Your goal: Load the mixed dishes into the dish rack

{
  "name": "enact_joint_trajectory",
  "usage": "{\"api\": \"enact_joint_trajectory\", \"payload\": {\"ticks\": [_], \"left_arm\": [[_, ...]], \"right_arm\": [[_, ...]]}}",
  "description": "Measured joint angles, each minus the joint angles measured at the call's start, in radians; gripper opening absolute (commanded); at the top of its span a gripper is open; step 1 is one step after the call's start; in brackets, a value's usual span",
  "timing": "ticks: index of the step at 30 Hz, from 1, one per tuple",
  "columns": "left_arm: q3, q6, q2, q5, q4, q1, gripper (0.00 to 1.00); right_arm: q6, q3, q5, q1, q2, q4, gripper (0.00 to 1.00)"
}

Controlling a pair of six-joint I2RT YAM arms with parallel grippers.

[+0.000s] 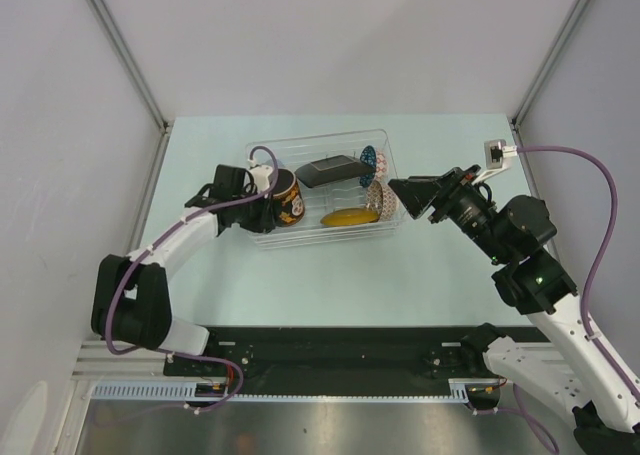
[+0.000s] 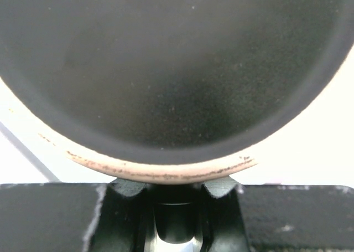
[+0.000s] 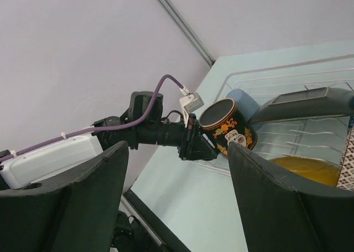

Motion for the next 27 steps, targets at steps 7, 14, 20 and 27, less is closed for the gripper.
{"api": "enact_joint_trajectory", "payload": {"ticks": [7,14,20,27], "left_arm": [[-0.035,0.007,0.019,-0.003,0.068,-0.013,0.0],[-0.062,0.023,0.032,-0.026,0.126,-0.016,0.0],[-0.067,0.082,0.038,-0.082,0.135,-0.037,0.01],[-0.067,0.11,0.039,-0.127,0.133,-0.049,0.18]], "right_arm": [[0.014,-0.006,-0.016,-0.014,0.0,-0.005,0.78],[0.023,-0.009,-0.026,-0.021,0.0,-0.006,0.78],[0.028,-0.011,-0.034,-0.026,0.0,-0.006,0.79],[0.041,-0.011,-0.039,-0.033,0.0,-0.006,0.79]]}}
